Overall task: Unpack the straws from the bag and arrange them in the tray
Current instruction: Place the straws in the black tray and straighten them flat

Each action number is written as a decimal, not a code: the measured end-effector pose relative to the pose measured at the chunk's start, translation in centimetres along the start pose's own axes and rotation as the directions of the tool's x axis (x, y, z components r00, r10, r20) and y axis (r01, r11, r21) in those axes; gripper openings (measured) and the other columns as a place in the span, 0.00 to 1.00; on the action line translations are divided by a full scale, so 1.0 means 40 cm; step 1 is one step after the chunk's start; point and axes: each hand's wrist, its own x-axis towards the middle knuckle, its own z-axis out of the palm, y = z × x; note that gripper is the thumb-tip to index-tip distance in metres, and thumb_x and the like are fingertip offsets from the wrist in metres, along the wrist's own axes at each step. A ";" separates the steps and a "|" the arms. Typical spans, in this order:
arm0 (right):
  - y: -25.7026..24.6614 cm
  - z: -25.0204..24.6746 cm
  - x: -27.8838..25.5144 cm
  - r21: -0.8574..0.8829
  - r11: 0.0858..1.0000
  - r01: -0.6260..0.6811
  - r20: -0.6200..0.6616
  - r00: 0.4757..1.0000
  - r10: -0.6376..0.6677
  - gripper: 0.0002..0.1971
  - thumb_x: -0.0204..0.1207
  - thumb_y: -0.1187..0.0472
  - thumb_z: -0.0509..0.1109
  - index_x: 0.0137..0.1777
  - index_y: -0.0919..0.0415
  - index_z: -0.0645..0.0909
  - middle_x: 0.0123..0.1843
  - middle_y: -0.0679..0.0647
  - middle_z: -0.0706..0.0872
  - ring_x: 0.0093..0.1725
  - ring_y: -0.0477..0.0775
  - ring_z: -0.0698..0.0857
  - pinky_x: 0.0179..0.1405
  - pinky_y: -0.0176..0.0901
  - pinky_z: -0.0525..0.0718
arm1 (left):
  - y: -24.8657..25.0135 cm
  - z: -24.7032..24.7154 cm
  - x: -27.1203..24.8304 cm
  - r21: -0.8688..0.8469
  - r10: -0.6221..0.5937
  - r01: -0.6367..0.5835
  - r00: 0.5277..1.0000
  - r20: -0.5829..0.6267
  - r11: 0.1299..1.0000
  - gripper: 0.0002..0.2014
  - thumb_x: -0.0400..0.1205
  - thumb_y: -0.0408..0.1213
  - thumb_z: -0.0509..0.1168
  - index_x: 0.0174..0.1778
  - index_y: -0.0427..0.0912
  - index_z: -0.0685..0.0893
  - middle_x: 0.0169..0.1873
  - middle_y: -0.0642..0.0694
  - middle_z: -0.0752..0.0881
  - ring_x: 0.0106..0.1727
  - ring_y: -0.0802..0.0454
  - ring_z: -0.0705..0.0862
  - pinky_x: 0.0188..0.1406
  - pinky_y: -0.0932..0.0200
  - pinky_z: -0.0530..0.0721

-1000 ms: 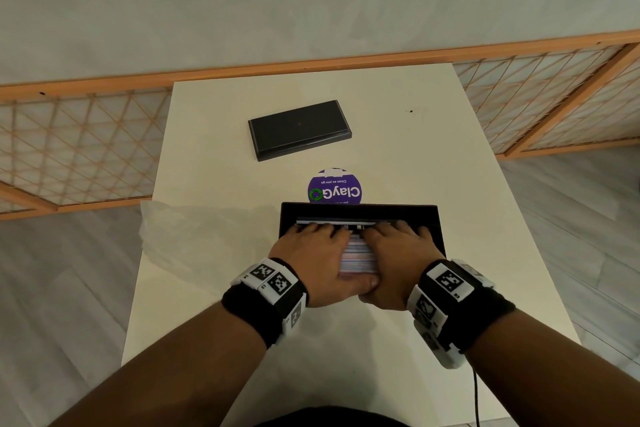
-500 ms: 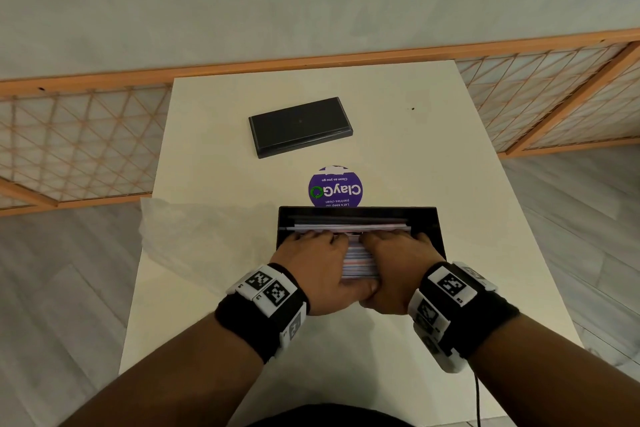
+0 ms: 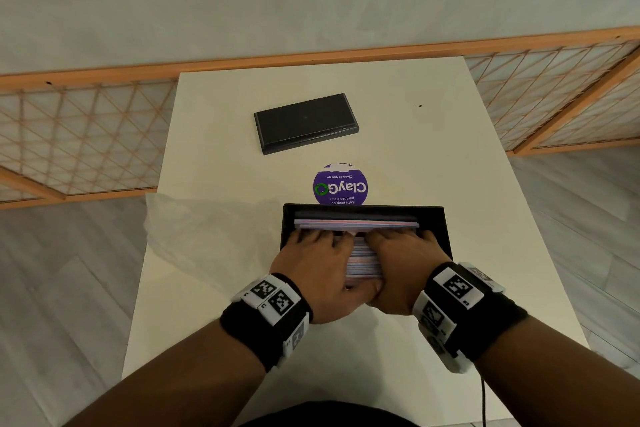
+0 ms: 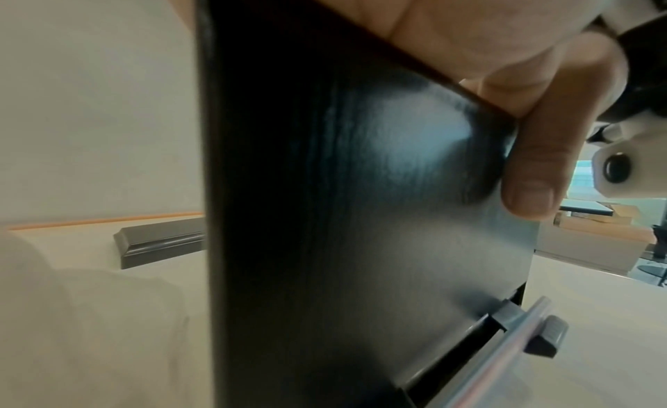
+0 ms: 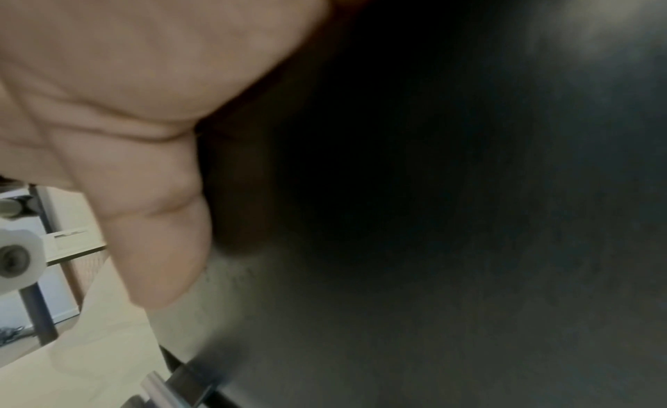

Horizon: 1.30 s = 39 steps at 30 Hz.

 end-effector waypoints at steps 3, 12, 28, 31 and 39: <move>0.001 0.001 -0.001 -0.004 1.000 -0.003 -0.004 1.000 0.003 0.41 0.60 0.33 0.71 0.74 0.46 0.68 0.73 0.46 0.78 0.75 0.58 0.74 0.77 0.59 0.64 | 0.000 0.002 0.001 -0.010 -0.003 0.003 1.000 0.013 1.000 0.48 0.71 0.78 0.39 0.82 0.53 0.65 0.77 0.48 0.76 0.79 0.45 0.72 0.80 0.41 0.67; 0.007 0.007 0.001 0.015 1.000 0.009 -0.006 1.000 -0.009 0.41 0.59 0.33 0.69 0.74 0.44 0.69 0.72 0.45 0.74 0.73 0.58 0.72 0.74 0.60 0.66 | 0.020 -0.012 -0.016 0.015 0.003 -0.003 0.999 -0.041 1.000 0.41 0.75 0.73 0.39 0.70 0.48 0.76 0.65 0.50 0.79 0.68 0.47 0.75 0.71 0.43 0.73; 0.003 0.001 0.004 0.048 0.999 0.020 0.014 1.000 -0.021 0.41 0.61 0.32 0.71 0.74 0.46 0.68 0.73 0.45 0.78 0.75 0.56 0.75 0.78 0.58 0.64 | 0.005 -0.003 -0.010 -0.059 -0.006 0.007 1.000 0.017 0.998 0.41 0.73 0.76 0.40 0.70 0.52 0.73 0.67 0.50 0.83 0.70 0.46 0.79 0.76 0.43 0.71; 0.003 0.003 0.004 0.047 0.999 0.013 0.020 1.000 -0.014 0.42 0.60 0.32 0.70 0.74 0.45 0.69 0.73 0.45 0.76 0.74 0.56 0.74 0.77 0.60 0.64 | 0.005 -0.005 -0.010 -0.055 -0.009 0.010 1.000 0.022 0.998 0.41 0.73 0.76 0.40 0.70 0.52 0.73 0.67 0.50 0.82 0.70 0.46 0.79 0.76 0.44 0.71; 0.004 0.002 0.006 -0.001 1.000 0.002 0.035 0.999 -0.002 0.41 0.59 0.32 0.71 0.74 0.46 0.70 0.70 0.47 0.78 0.72 0.58 0.76 0.75 0.60 0.67 | 0.002 -0.003 -0.005 -0.052 0.001 0.001 0.999 0.033 0.999 0.42 0.71 0.76 0.39 0.70 0.52 0.72 0.68 0.50 0.82 0.71 0.46 0.78 0.77 0.42 0.71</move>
